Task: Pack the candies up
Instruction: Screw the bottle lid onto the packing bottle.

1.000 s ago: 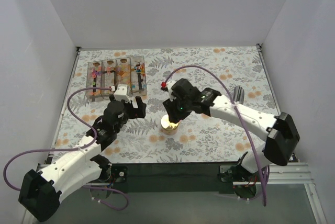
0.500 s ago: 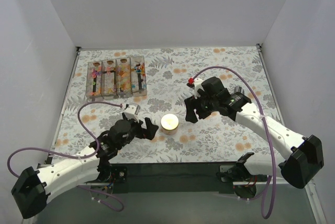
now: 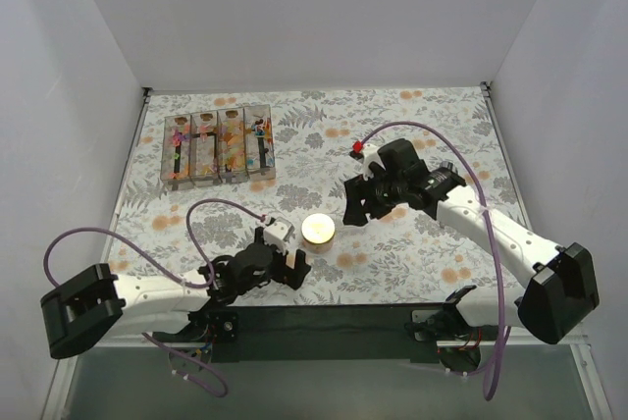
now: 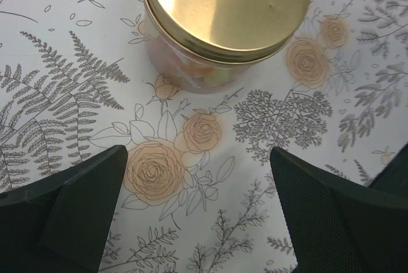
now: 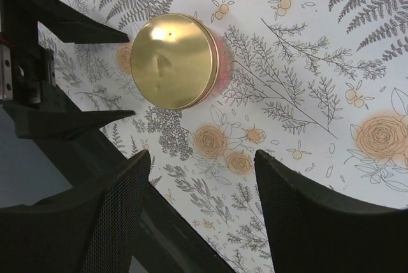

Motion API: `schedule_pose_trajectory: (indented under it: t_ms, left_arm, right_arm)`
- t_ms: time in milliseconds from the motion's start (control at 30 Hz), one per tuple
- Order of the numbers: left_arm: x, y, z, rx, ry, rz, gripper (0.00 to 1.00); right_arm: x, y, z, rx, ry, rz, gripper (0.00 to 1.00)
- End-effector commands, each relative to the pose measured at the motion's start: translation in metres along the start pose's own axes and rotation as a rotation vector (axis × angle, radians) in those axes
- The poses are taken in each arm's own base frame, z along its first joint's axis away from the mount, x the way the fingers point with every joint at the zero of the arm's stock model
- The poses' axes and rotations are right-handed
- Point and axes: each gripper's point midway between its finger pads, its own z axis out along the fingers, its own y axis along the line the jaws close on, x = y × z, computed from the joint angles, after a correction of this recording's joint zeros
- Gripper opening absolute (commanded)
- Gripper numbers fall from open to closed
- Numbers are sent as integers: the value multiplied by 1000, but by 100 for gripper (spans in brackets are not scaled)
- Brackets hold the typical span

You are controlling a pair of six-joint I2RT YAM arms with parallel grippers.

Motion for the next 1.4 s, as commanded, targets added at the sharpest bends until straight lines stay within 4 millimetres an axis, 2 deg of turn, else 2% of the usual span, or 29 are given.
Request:
schedule_pose_trajectory:
  t_ms: [0,133,433,467,500,567,767,1033,1367]
  left_arm:
    - [-26,-2,14,-21,-101,59,95]
    - [-21,-1,31,-38,-97,44,96]
    - [-22,-11,47,47,-153,83,98]
    - [-28,-13,48,59,-182,101,98]
    - [-22,-12,52,57,-167,116,98]
    - [-29,-13,55,60,-197,133,98]
    - [-27,-9,65,54,-203,209,97]
    - [-35,-22,78,99,-222,265,93]
    - [-37,-30,85,133,-235,259,96]
  right_arm:
    - [-26,9,1,-50,-51,1,73]
    - [-31,10,7,-80,-35,17,73]
    - [-27,8,27,-123,28,78,71]
    - [-27,8,29,-123,32,82,70]
    - [-25,6,32,-121,44,92,68]
    - [-24,3,36,-119,55,101,66]
    - [-23,-3,47,-133,91,139,62]
    - [-25,-1,64,-190,138,151,43]
    - [-11,-16,81,-154,189,153,42]
